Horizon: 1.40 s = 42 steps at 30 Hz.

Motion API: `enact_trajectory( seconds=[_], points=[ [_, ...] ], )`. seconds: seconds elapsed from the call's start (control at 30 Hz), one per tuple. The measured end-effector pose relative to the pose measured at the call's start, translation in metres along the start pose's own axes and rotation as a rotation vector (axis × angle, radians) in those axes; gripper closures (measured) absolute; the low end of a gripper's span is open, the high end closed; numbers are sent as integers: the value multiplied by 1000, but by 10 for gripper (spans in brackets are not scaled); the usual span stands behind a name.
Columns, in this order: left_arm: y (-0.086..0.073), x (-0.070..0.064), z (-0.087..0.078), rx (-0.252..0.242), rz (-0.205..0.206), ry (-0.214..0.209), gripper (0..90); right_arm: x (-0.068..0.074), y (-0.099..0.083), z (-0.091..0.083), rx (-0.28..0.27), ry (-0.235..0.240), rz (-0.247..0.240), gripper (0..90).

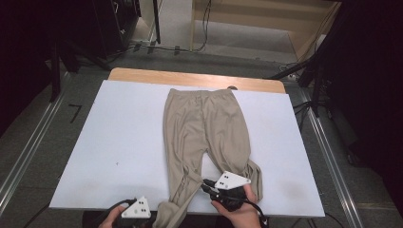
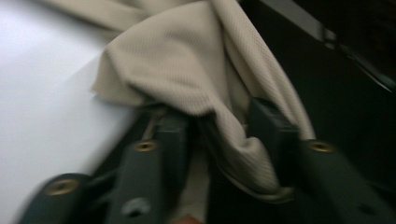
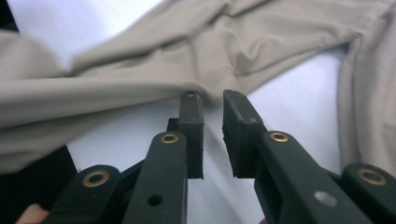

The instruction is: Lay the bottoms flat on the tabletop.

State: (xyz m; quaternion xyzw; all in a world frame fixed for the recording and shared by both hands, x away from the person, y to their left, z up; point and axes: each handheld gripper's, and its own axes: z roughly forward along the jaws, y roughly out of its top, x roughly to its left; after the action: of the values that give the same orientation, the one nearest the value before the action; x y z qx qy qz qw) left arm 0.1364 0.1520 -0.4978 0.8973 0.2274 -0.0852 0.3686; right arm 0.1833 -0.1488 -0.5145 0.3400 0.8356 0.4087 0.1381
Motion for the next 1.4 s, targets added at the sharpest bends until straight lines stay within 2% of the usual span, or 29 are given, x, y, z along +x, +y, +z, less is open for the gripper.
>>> enact_trajectory(
  seconds=[0.07, 0.13, 0.3, 0.4, 0.47, 0.57, 0.67, 0.73, 0.83, 0.87, 0.9, 0.97, 1.0, 1.03, 1.07, 1.1, 1.13, 1.17, 1.2, 1.27, 1.33, 1.4],
  points=[
    [3, -7, -5, -26, 30, -22, 434, -1, -1, -3, 2, -4, 3, 696],
    [8, -5, -13, -64, 34, -20, 367, -2, -2, -6, 4, -5, 19, 643],
    [18, 23, -32, -164, 0, 38, 349, 1, 0, -16, -12, -11, 22, 594],
    [21, 35, -39, -211, -23, 37, 329, 5, 1, -17, -16, -4, 32, 556],
    [23, 39, -44, -242, -45, 55, 323, 9, 2, -17, -14, -1, 26, 537],
    [27, 47, -38, -217, -71, 171, 364, 16, 4, -14, -14, 11, 24, 495],
    [28, 56, -20, -175, -108, 188, 410, 22, 5, -6, -19, 23, 62, 454],
    [30, 57, -5, -143, -116, 246, 415, 26, 5, -2, -21, 42, 81, 444],
    [32, 55, 11, -117, -119, 295, 438, 36, 6, 6, 1, 52, 57, 440],
    [32, 54, 14, -111, -110, 312, 469, 40, 6, 8, 8, 52, 47, 441],
    [34, 49, 17, -112, -90, 358, 481, 42, 5, 11, 16, 46, 39, 446],
    [35, 43, 20, -87, -58, 441, 607, 48, 4, 18, 62, 15, 19, 491],
    [35, 42, 21, -84, -45, 464, 654, 51, 2, 20, 49, -10, 13, 539],
    [35, 43, 20, -85, -45, 435, 737, 52, 2, 19, 50, -40, 4, 593],
    [35, 45, 19, -95, -68, 396, 894, 52, 3, 19, 55, -44, 7, 707],
    [34, 47, 18, -96, -69, 382, 899, 51, 4, 18, 59, -47, 10, 796],
    [34, 49, 16, -94, -80, 361, 900, 49, 5, 17, 64, -34, 22, 845],
    [34, 51, 12, -98, -91, 343, 900, 46, 4, 16, 59, -15, 47, 861],
    [33, 53, 2, -124, -109, 321, 900, 43, 4, 14, 52, -1, 56, 863],
    [33, 55, -18, -147, -111, 320, 900, 38, 4, 7, 26, 2, 71, 865],
    [33, 57, -39, -185, -119, 289, 900, 32, 4, -2, -5, 15, 102, 865],
    [33, 59, -57, -222, -123, 280, 900, 26, 4, -11, -31, 35, 131, 864]
  ],
)
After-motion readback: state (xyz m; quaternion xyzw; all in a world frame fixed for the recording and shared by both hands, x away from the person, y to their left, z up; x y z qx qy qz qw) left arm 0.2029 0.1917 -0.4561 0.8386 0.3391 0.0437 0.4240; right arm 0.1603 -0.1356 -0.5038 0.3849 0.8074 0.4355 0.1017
